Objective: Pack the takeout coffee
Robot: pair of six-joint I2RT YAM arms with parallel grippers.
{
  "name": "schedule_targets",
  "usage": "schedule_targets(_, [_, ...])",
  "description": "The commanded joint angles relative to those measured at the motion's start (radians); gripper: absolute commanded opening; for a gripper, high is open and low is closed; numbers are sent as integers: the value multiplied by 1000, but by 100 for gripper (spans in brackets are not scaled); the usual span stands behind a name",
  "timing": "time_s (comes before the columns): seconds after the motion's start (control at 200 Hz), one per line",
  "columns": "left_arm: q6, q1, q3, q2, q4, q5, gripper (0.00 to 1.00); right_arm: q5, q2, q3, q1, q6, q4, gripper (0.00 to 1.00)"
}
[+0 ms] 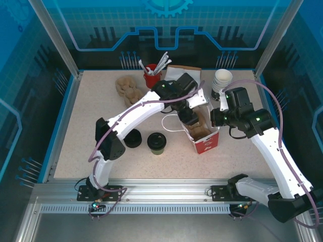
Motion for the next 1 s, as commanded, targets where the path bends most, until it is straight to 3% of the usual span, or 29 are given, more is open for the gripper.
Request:
schedule_targets(0.0, [-77, 4, -49, -145, 34, 63, 66, -24, -32, -19, -27, 18, 49, 0])
schedule_targets(0.205, [-211, 16, -267, -354, 258, 119, 71, -58, -92, -55, -50, 23, 109, 0])
schedule_targets(0.52, [-365, 16, -570, -656, 562, 64, 75, -196, -285, -249, -90, -9, 329, 0])
schedule_targets(0.996, [-464, 17, -731, -795, 610, 50, 76, -296, -394, -380, -100, 7, 446, 0])
